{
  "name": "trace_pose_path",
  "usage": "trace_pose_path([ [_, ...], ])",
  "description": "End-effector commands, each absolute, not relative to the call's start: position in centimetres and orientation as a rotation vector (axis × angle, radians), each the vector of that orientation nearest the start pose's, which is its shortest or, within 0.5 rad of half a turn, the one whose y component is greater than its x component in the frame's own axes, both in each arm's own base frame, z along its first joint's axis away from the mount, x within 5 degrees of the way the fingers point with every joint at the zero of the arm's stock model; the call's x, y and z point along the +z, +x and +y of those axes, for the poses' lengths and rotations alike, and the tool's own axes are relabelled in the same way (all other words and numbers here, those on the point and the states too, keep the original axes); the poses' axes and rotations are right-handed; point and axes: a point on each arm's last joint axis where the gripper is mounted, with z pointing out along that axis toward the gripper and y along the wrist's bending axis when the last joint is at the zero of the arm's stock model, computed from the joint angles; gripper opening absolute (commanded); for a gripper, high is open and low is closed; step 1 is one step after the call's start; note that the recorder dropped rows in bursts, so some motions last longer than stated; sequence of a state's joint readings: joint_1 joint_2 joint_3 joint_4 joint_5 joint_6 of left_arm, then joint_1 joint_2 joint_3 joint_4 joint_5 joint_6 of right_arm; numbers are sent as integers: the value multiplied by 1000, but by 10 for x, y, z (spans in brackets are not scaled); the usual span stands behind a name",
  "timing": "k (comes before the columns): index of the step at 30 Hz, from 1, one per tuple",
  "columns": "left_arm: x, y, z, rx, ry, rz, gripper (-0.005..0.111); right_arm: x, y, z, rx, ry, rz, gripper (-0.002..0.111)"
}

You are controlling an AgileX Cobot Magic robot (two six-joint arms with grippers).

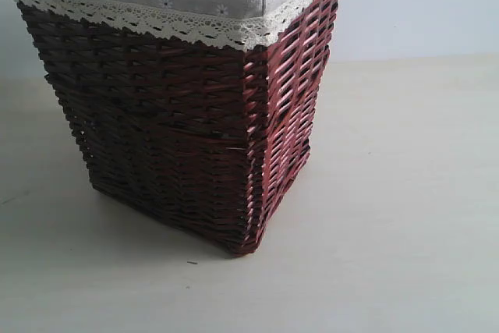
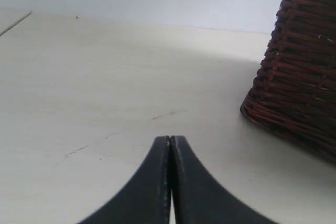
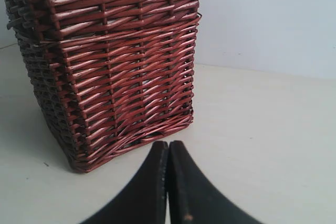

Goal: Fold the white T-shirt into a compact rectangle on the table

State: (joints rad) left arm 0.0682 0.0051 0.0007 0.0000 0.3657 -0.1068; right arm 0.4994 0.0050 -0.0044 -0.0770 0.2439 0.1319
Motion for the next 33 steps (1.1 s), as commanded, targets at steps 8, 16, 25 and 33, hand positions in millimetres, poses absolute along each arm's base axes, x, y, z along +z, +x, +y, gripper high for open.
trace_pose_path([
  [8,183,53,4,19,-115,1817,0,192,49,25,397,-367,1697,0],
  [16,220,55,4,2,-95,1407,0,192,49,25,397,-367,1697,0],
  [25,260,38,-2,-482,-249,903,0,192,49,25,397,-367,1697,0],
  [33,357,50,-20,-548,-31,938,0,192,49,25,397,-367,1697,0],
])
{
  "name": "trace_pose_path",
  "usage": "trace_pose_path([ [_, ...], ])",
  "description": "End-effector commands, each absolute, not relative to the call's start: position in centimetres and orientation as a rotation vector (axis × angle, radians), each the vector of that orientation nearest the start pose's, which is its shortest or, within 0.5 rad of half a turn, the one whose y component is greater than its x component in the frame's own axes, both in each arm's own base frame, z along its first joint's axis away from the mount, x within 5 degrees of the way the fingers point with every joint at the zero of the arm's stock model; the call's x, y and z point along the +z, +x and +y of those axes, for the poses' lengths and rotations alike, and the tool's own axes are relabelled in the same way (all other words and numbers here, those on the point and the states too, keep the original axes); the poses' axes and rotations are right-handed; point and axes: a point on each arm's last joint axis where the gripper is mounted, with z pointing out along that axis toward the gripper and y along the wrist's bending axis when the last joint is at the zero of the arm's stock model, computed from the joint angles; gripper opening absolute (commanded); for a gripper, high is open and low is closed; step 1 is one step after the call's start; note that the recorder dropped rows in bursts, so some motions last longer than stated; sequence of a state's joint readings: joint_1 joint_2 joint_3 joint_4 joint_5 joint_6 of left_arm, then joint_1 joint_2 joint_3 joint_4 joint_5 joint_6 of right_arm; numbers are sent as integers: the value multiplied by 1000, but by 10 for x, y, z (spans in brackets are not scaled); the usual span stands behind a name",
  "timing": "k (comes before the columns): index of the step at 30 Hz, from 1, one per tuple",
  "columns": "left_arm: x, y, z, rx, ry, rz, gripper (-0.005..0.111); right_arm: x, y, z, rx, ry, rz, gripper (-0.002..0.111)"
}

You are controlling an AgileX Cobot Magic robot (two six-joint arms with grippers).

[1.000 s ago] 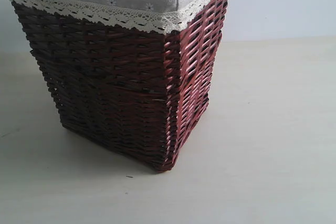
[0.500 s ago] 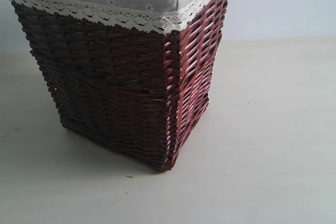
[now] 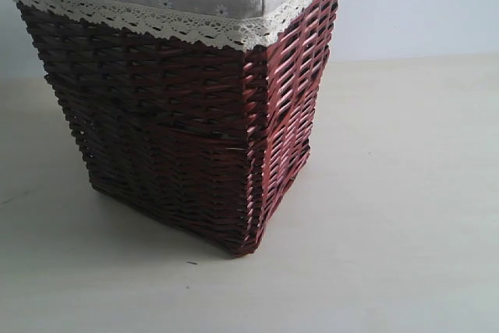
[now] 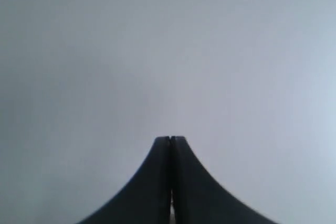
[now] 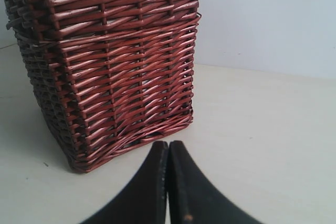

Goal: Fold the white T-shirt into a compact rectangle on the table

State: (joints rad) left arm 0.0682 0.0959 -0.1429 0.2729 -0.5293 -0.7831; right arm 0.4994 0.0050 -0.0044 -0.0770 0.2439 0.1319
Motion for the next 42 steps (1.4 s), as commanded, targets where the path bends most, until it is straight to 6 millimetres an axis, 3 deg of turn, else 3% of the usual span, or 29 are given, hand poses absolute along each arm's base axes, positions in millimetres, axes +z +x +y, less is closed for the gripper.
trace_pose_path([
  [1,374,58,-23,-549,7,966,1,192,49,25,397,-367,1697,0],
  [5,428,103,-28,-554,85,1109,24,192,49,25,397,-367,1697,0],
  [8,445,150,-22,-534,17,1244,50,192,49,25,397,-367,1697,0],
  [10,448,181,-19,-517,-14,1327,59,192,49,25,397,-367,1697,0],
  [14,444,250,-19,-522,33,1512,61,192,49,25,397,-367,1697,0],
  [15,439,286,-19,-513,60,1614,61,192,49,25,397,-367,1697,0],
  [17,441,318,-19,-575,60,1630,61,192,49,25,397,-367,1697,0],
  [20,444,356,-18,-534,84,1613,61,192,49,25,397,-367,1697,0],
  [23,452,379,-16,-405,161,1558,61,192,49,25,397,-367,1697,0],
  [26,455,391,2,-191,62,1513,59,192,49,25,397,-367,1697,0],
  [29,455,393,27,20,-147,1466,59,192,49,25,397,-367,1697,0],
  [32,452,394,38,172,-180,1458,59,192,49,25,397,-367,1697,0],
  [34,448,396,45,376,-140,1473,59,192,49,25,397,-367,1697,0],
  [37,430,398,63,713,-234,1610,59,192,49,25,397,-367,1697,0],
  [39,415,405,72,718,-313,1773,57,192,49,25,397,-367,1697,0],
  [42,405,417,69,436,-313,1972,48,192,49,25,397,-367,1697,0],
])
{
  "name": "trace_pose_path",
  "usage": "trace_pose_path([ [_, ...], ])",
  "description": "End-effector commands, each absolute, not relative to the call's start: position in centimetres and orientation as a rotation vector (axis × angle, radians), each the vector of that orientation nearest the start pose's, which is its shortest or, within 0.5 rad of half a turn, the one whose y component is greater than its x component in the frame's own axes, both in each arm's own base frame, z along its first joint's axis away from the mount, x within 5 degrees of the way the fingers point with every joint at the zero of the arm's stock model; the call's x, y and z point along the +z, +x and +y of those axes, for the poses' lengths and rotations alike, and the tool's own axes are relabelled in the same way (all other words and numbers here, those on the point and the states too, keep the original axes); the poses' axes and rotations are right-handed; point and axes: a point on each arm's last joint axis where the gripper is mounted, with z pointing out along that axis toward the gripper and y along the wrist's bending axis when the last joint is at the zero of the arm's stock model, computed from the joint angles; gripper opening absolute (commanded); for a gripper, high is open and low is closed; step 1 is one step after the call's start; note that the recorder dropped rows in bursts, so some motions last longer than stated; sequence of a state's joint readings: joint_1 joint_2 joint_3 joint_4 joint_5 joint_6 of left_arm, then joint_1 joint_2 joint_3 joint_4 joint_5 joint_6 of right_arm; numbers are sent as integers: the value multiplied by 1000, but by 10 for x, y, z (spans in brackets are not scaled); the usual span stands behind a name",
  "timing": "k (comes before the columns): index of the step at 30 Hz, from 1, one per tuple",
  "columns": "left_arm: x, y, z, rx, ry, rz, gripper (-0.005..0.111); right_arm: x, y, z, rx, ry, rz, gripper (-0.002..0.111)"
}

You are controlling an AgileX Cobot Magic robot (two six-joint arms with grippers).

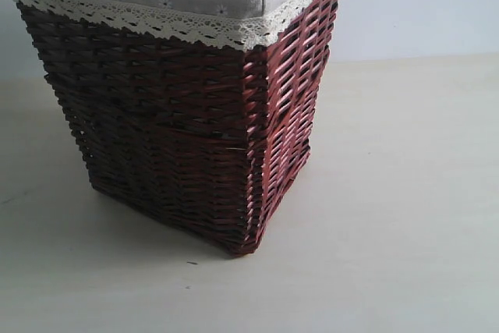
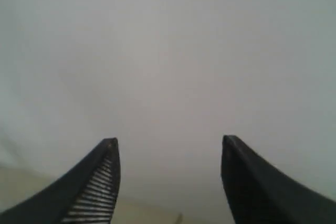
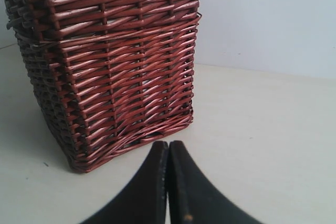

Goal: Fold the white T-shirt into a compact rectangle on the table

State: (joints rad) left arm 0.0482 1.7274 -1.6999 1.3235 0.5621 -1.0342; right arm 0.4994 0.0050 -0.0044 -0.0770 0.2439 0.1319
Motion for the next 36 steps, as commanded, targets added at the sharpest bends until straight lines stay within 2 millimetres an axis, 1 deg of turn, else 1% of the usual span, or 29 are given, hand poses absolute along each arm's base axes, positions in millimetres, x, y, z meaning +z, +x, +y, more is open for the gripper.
trace_pose_path([
  [1,411,420,64,331,-282,1990,47,192,49,25,397,-367,1697,0],
  [4,431,426,36,-40,-109,1999,49,192,49,25,397,-367,1697,0],
  [6,450,425,12,-187,83,1960,54,192,49,25,397,-367,1697,0],
  [7,455,424,2,-220,156,1950,56,192,49,25,397,-367,1697,0],
  [9,462,421,-23,-207,350,1947,56,192,49,25,397,-367,1697,0],
  [12,452,425,-53,-195,464,1957,56,192,49,25,397,-367,1697,0],
  [14,441,428,-75,-205,562,1969,56,192,49,25,397,-367,1697,0],
  [17,427,433,-97,-202,633,1994,56,192,49,25,397,-367,1697,0],
  [19,419,436,-104,-168,656,2013,56,192,49,25,397,-367,1697,0],
  [21,405,443,-108,-136,656,2063,56,192,49,25,397,-367,1697,0],
  [23,401,447,-109,-142,649,2068,55,192,49,25,397,-367,1697,0],
  [24,401,447,-109,-140,645,2061,53,192,49,25,397,-367,1697,0],
  [25,405,447,-108,-137,639,2044,43,192,49,25,397,-367,1697,0],
  [26,409,446,-108,-140,636,2032,37,192,49,25,397,-367,1697,0],
  [27,416,443,-108,-142,632,2013,24,192,49,25,397,-367,1697,0],
  [28,421,441,-108,-140,630,2003,14,192,49,25,397,-367,1697,0],
  [29,426,438,-107,-139,629,1993,0,192,49,25,397,-367,1697,0],
  [32,435,432,-106,-138,628,1970,0,192,49,25,397,-367,1697,0],
  [34,452,425,-108,-191,582,1890,0,192,49,25,397,-367,1697,0],
  [35,465,419,-109,-247,543,1831,0,192,49,25,397,-367,1697,0],
  [36,471,416,-110,-282,524,1796,0,192,49,25,397,-367,1697,0],
])
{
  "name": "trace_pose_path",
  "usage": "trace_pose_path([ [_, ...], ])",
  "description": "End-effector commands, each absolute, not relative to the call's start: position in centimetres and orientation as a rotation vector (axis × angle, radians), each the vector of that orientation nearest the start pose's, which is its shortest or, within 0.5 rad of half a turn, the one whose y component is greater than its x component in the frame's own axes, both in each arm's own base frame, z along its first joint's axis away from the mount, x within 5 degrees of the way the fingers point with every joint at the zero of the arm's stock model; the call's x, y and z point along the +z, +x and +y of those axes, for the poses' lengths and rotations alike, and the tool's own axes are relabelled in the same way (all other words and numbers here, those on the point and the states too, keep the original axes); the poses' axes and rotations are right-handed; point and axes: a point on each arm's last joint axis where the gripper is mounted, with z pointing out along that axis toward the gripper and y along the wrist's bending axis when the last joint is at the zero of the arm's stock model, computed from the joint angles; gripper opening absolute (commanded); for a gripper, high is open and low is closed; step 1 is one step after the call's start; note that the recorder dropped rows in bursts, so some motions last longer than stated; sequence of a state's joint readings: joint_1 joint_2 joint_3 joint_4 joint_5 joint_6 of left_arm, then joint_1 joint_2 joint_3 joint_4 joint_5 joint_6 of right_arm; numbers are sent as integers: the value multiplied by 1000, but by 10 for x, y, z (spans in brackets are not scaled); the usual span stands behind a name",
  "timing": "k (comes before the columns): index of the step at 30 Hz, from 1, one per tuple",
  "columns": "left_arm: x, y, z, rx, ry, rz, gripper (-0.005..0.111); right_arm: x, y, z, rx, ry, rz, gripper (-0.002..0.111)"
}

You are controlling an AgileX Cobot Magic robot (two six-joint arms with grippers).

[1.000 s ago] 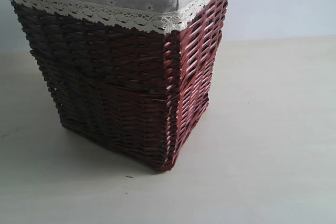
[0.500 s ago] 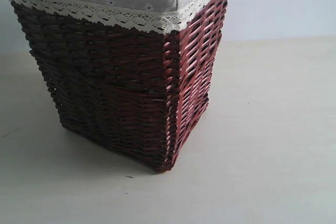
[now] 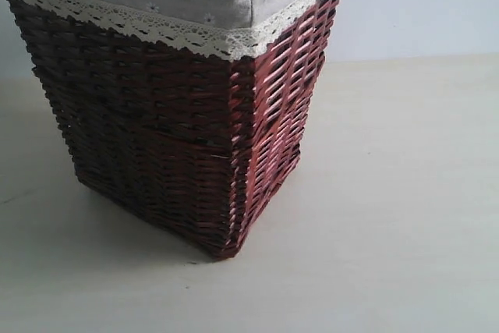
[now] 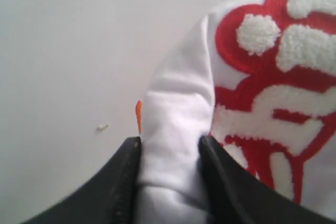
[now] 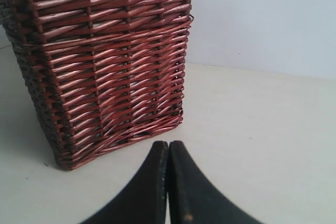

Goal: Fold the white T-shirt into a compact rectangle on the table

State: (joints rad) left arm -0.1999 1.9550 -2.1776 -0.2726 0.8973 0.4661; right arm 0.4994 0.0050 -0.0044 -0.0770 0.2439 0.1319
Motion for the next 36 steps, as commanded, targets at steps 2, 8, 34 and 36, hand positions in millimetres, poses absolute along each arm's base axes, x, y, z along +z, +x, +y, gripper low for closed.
trace_pose_path([
  [2,476,413,-110,-310,497,1790,4,192,49,25,397,-367,1697,0],
  [8,425,434,-101,-153,525,2084,39,192,49,25,397,-367,1697,0],
  [34,410,452,-110,-141,614,1994,58,192,49,25,397,-367,1697,0],
  [36,407,457,-111,-150,585,1990,49,192,49,25,397,-367,1697,0],
])
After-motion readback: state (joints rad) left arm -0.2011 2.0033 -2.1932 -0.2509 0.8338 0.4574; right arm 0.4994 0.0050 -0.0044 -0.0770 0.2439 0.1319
